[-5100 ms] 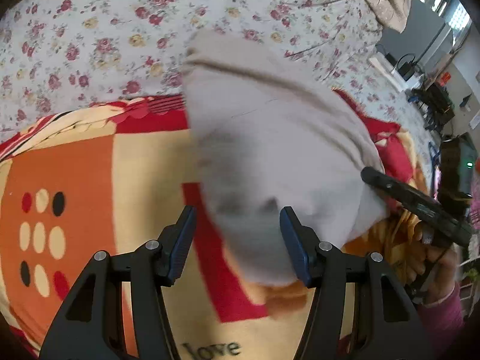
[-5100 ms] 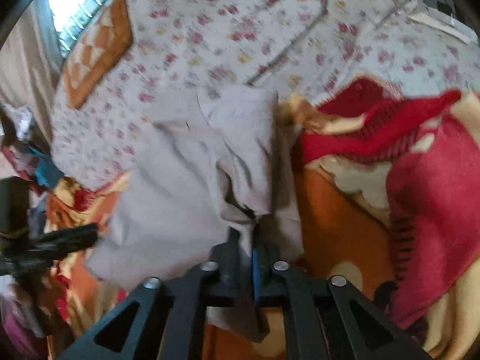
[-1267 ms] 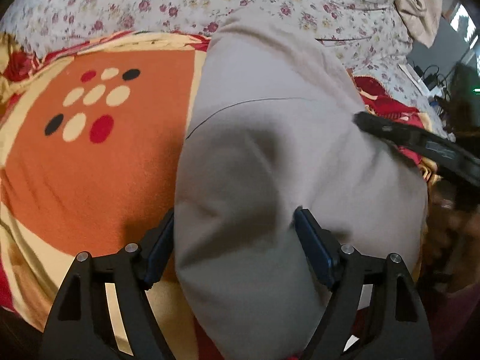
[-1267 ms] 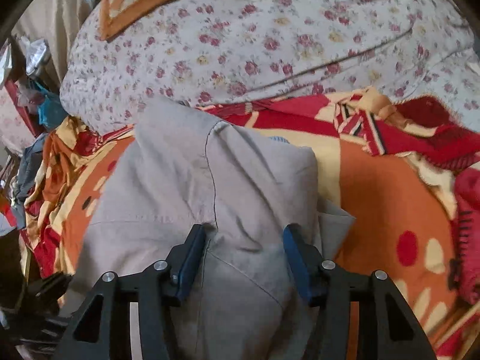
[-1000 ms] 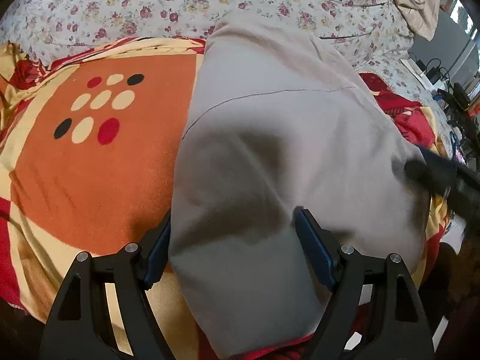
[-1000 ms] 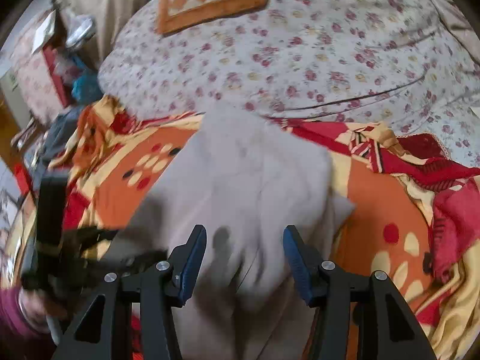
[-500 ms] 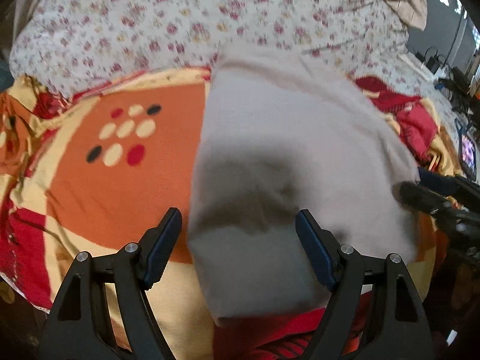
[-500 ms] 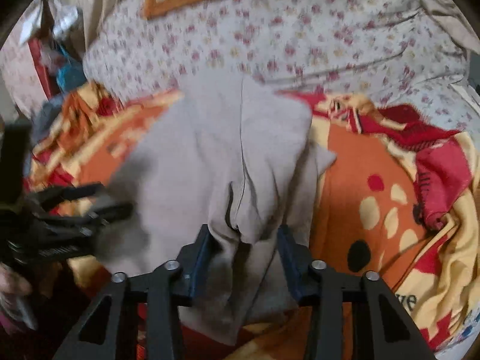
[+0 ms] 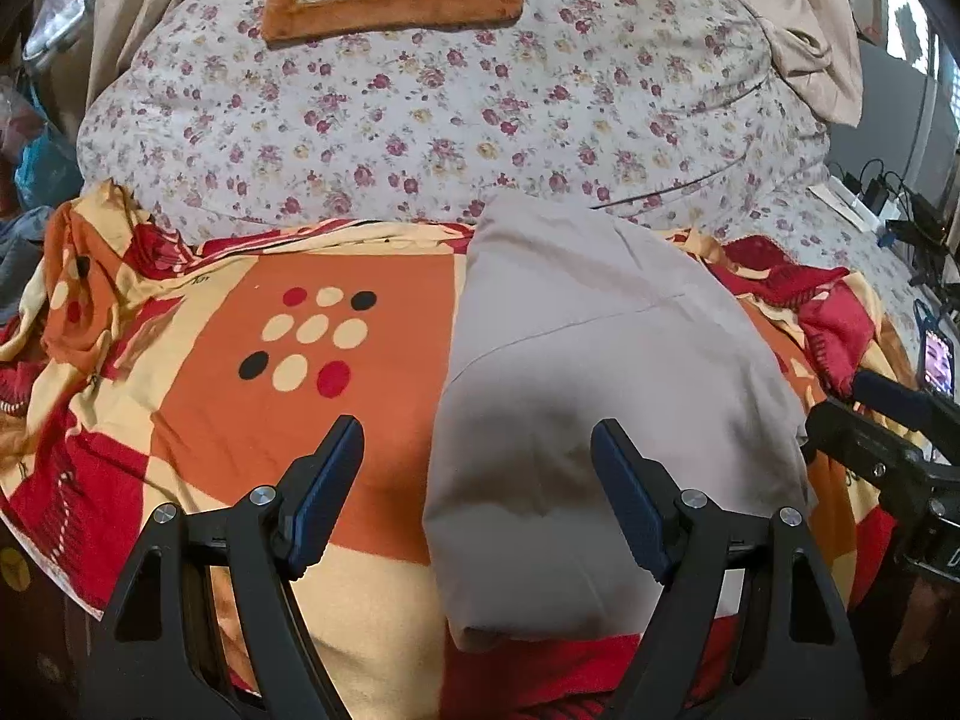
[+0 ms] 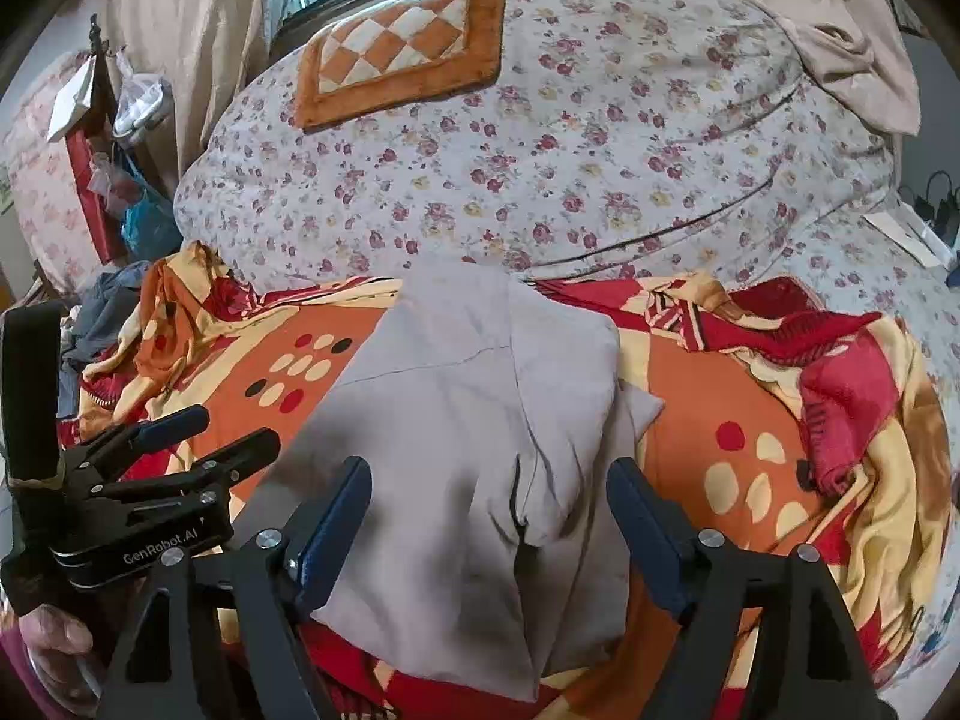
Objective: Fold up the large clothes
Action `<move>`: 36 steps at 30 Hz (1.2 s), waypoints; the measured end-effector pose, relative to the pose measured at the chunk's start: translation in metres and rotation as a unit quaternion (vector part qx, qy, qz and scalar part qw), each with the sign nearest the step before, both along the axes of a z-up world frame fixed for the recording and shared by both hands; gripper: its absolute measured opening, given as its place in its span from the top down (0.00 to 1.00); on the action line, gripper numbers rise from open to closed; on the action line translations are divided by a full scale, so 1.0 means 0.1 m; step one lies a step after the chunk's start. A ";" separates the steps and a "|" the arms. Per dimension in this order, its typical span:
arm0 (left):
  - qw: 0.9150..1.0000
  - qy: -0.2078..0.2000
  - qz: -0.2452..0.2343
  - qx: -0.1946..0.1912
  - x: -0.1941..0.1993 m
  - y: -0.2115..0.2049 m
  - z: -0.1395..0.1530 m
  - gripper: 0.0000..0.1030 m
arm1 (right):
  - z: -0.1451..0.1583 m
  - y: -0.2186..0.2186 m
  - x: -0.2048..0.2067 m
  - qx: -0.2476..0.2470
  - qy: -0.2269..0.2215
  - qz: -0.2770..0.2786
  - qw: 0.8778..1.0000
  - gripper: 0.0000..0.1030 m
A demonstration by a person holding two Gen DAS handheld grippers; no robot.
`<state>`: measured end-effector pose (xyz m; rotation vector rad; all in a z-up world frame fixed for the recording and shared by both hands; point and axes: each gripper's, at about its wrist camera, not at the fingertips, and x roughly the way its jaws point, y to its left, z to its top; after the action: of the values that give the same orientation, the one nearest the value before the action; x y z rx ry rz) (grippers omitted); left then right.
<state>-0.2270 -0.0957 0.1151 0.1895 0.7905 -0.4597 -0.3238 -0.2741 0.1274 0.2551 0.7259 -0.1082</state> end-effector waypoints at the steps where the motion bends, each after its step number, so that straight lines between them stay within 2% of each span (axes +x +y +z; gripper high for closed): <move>1: 1.000 0.000 0.001 0.000 0.00 0.01 0.00 0.23 | -0.01 0.01 0.00 0.002 0.001 -0.001 1.000 0.23; 9: 1.000 0.002 0.004 -0.014 0.01 0.04 0.00 0.23 | -0.10 0.01 0.01 0.002 0.013 -0.014 1.000 0.19; 14: 1.000 0.011 0.008 -0.011 0.05 0.04 -0.04 0.23 | -0.14 0.02 0.04 -0.002 0.021 -0.015 1.000 0.18; 20: 1.000 0.001 0.013 -0.004 0.05 0.02 -0.06 0.23 | -0.17 0.01 0.07 -0.004 0.023 -0.020 1.000 0.14; 36: 1.000 0.002 0.013 -0.001 0.08 -0.01 -0.10 0.23 | -0.22 0.03 0.19 -0.009 0.032 -0.018 0.999 0.13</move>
<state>-0.2188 -0.0966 0.1055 0.1774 0.7950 -0.4365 -0.3048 -0.2715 0.1051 0.2488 0.7844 -0.1580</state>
